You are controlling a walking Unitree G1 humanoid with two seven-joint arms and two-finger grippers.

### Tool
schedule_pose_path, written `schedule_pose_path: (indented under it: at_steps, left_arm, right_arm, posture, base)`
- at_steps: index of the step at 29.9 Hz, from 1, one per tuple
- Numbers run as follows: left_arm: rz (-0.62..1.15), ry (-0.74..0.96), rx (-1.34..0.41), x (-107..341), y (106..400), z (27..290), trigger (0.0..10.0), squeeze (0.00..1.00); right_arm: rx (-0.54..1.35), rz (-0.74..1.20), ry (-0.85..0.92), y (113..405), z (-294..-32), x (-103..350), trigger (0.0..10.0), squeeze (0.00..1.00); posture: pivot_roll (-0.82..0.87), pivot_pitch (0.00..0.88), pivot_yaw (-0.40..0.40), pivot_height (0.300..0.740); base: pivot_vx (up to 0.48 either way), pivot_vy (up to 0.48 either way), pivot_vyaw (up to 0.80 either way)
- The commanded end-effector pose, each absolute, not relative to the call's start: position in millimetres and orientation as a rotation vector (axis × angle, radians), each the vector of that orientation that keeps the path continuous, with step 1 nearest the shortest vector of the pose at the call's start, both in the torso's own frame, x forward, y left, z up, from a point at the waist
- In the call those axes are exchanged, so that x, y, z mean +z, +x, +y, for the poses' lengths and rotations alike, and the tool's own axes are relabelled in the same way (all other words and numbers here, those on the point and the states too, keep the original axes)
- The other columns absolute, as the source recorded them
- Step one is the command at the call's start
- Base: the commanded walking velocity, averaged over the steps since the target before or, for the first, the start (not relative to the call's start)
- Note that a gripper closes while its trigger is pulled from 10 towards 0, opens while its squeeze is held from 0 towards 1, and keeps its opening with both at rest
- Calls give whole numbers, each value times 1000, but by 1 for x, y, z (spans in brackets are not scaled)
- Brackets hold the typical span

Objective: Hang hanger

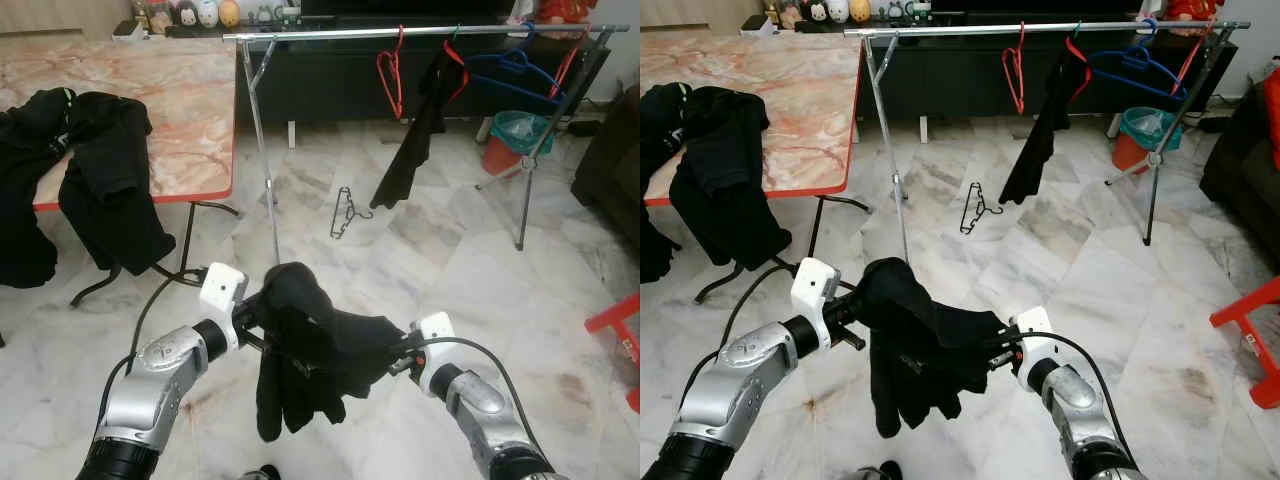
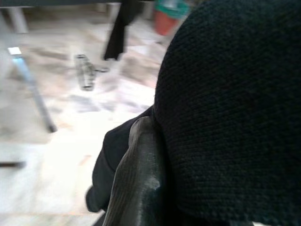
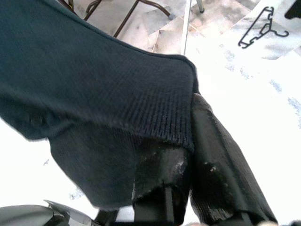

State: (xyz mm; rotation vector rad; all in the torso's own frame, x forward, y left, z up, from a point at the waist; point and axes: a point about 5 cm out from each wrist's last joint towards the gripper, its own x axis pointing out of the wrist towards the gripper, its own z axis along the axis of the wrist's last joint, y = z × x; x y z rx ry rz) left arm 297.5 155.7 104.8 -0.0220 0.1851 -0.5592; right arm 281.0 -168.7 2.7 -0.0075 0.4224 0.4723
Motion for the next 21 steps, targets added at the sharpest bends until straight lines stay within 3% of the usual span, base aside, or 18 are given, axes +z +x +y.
schedule_pose_path:
  at_steps: [1,5,14,15,16,17,21]
  left_arm:
    - [133,1,-466,109,305,165,10000,0]
    - [115,-35,-338,106,308,177,10000,0]
    - [93,-50,-336,103,306,177,10000,0]
    - [82,-61,-338,103,307,176,10000,588]
    - [82,-61,-338,103,307,176,10000,588]
    - [75,-69,-341,104,307,175,10000,1000]
    - [60,-89,-366,106,306,171,10000,1000]
  right_arm:
    - [464,459,-35,283,-172,2,0,0]
    - [399,487,-53,284,-179,0,0,0]
    - [389,468,-49,288,-180,4,0,0]
    - [387,466,-49,288,-180,5,0,0]
    - [387,466,-49,288,-180,5,0,0]
    - [387,464,-49,289,-179,5,0,0]
    - [382,458,-50,289,-179,6,0,0]
  posture:
    - [21,65,-3,740]
    - [17,66,-6,740]
    - [19,70,-9,740]
    - [19,70,-8,740]
    - [19,70,-8,740]
    - [19,70,-8,740]
    - [18,72,-9,740]
  base:
    - [0,0,0]
    - [0,0,0]
    - [0,0,0]
    - [0,0,0]
    - [0,0,0]
    - [0,0,0]
    - [0,0,0]
